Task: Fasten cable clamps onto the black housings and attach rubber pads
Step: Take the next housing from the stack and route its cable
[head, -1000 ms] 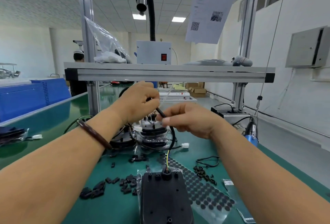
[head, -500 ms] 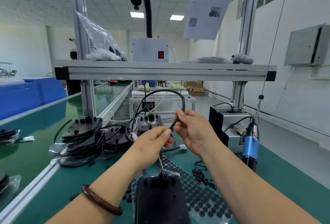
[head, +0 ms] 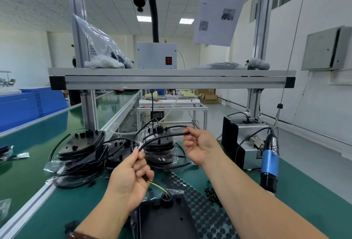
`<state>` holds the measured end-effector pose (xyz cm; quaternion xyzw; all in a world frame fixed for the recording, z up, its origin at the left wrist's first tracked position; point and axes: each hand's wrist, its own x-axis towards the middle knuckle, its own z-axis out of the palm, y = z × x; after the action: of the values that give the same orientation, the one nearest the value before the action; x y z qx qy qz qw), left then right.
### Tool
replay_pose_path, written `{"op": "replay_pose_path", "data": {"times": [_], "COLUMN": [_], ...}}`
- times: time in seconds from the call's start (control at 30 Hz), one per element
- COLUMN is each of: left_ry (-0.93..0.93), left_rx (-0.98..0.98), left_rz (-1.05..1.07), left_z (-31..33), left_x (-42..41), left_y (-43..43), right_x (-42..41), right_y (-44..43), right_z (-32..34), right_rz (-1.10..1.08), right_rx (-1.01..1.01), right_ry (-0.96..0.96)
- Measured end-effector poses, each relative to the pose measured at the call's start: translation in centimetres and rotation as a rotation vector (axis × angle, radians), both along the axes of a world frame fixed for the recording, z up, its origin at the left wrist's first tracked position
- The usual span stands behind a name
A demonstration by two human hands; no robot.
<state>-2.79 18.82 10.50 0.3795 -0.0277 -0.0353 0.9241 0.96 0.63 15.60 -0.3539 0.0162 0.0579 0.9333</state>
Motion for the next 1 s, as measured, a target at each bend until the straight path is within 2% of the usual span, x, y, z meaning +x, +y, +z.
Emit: {"op": "replay_pose_path", "data": {"times": [0.07,0.13,0.17,0.23,0.3,0.37,0.43,0.5,0.53,0.63,0.73,0.9,1.0], "left_ry": [0.091,0.176,0.188,0.108,-0.176,-0.589,-0.824,-0.850,-0.857,-0.876,-0.864,-0.866,-0.739], "left_rx": [-0.169,-0.164,-0.030,0.482,1.011,1.292,1.469,1.636,1.679,1.518,1.356,1.200,1.152], "left_rz": [0.010,0.065,0.131,0.404,0.715,0.881,0.737,0.571,0.572,0.635,0.592,0.518,0.519], "left_z": [-0.7,-1.1,-1.1,-0.5,1.0,3.1,4.9,5.6,5.9,6.8,6.8,5.8,4.9], "left_x": [0.0,0.3,0.5,0.8,0.5,-0.5,-1.4,-1.6,-1.6,-1.8,-2.1,-2.5,-1.7], "left_y": [0.8,1.3,1.6,2.4,3.0,3.0,1.9,1.3,1.5,3.1,4.9,7.3,7.9], "right_x": [0.3,0.1,0.0,-0.5,-1.1,-1.7,-2.2,-2.6,-2.6,-2.4,-1.6,0.2,0.6], "right_y": [0.4,1.1,1.4,2.1,2.9,3.8,4.7,5.3,5.3,5.2,4.7,4.5,4.5], "right_z": [-0.7,-1.3,-1.5,-1.5,-1.2,-0.7,-0.1,0.8,1.1,1.9,2.5,2.2,1.8], "right_rz": [0.030,0.052,0.058,0.080,0.100,0.126,0.165,0.198,0.208,0.217,0.241,0.234,0.223], "right_rx": [-0.039,-0.078,-0.092,-0.107,-0.106,-0.106,-0.125,-0.155,-0.160,-0.043,0.040,-0.151,-0.194], "right_ry": [-0.010,-0.043,-0.067,-0.131,-0.189,-0.237,-0.310,-0.359,-0.349,-0.216,-0.119,0.033,0.024]}}
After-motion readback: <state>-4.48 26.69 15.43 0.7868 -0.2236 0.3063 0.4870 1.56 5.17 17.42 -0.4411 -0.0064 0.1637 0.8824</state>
